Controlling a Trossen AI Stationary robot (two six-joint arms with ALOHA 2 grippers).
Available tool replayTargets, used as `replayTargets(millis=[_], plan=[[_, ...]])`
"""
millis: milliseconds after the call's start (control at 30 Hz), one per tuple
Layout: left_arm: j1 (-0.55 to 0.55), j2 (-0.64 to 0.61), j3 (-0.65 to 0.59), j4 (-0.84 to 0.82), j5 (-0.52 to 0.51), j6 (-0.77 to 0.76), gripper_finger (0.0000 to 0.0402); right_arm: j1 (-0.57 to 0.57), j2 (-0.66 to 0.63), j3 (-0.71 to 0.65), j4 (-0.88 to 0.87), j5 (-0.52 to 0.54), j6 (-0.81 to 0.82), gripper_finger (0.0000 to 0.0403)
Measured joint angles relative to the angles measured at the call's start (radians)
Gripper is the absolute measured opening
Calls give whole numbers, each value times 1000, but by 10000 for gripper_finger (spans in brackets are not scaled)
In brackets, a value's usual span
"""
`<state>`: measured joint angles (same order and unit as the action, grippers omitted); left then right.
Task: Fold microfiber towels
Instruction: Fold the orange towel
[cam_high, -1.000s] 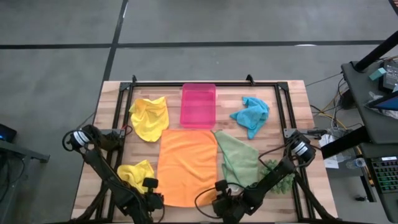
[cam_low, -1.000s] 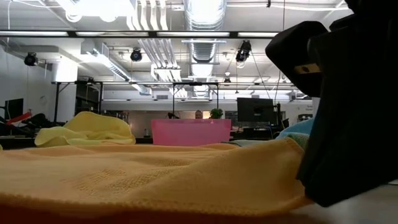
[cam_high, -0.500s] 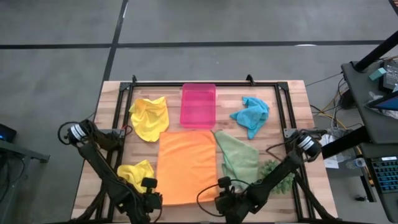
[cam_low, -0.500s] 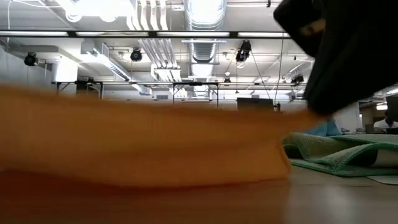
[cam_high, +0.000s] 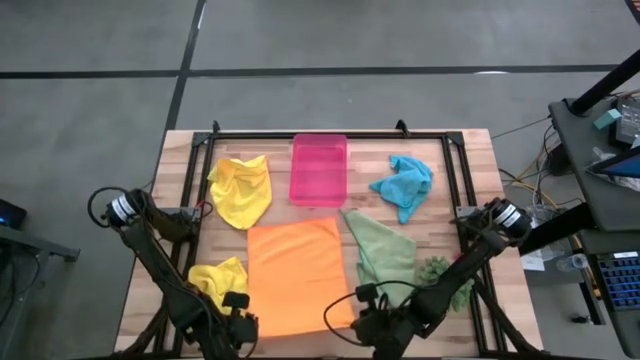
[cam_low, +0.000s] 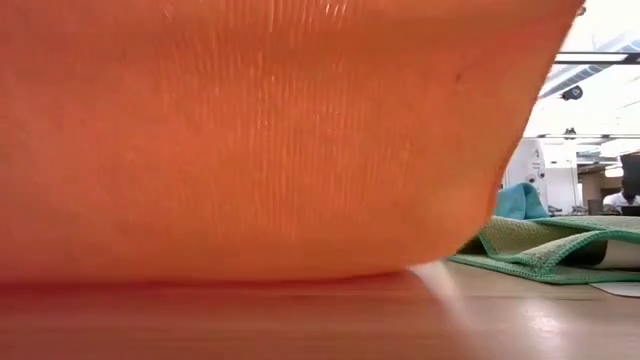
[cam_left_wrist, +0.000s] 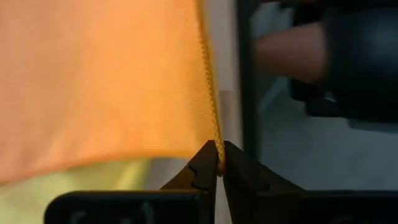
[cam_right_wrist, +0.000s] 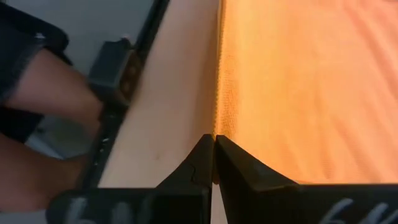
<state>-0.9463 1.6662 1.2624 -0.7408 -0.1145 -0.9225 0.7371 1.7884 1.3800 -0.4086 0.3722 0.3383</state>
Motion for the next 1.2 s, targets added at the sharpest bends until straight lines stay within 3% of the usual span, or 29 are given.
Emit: replayTargets(millis=[267,667,967,1200], plan=[[51,-41,-11,-198,-37,-35,6,-73,-6,0,-110,99,-41,8],[189,-47,-47,-460,-56,54,6,-244,-6,0,-220,102,-200,8],[297,-49,-108,-453,-76,173,6,-343,-6,0,-252,96,-306,8],[322,-53,-109,-288,-59,276,6,-347,-6,0,-268,91,-314,8]])
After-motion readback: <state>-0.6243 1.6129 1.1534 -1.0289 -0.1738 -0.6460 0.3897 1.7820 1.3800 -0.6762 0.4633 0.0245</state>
